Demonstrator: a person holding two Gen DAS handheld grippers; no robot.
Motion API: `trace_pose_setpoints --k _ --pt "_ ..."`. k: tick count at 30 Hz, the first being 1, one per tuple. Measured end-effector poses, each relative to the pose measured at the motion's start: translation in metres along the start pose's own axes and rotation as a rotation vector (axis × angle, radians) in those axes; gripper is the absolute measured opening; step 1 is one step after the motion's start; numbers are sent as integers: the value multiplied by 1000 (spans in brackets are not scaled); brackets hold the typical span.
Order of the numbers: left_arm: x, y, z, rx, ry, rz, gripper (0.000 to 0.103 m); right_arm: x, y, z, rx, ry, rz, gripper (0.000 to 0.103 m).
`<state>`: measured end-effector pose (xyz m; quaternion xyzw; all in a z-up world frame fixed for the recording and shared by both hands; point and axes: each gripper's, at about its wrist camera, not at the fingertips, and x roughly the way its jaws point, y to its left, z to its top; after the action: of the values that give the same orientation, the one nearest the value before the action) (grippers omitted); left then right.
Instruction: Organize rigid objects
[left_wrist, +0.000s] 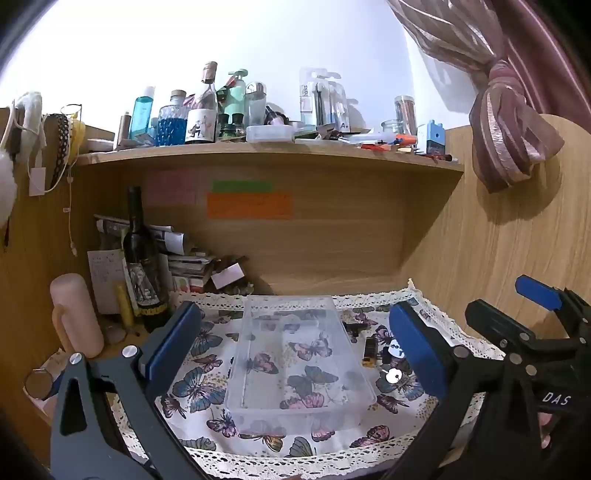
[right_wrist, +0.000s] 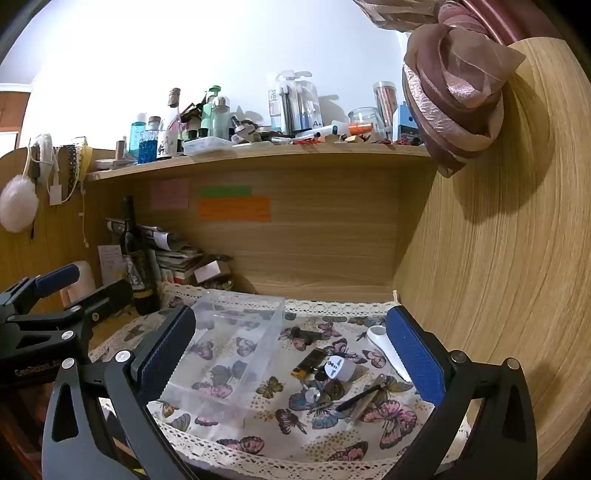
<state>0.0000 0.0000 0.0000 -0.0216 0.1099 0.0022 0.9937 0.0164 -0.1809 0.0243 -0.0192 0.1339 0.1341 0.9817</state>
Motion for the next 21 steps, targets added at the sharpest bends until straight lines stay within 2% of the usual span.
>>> trace_pose_setpoints --k 21 --pt "-3 -2 6 10 -10 -7 103 0 -1 0 4 0 -1 103"
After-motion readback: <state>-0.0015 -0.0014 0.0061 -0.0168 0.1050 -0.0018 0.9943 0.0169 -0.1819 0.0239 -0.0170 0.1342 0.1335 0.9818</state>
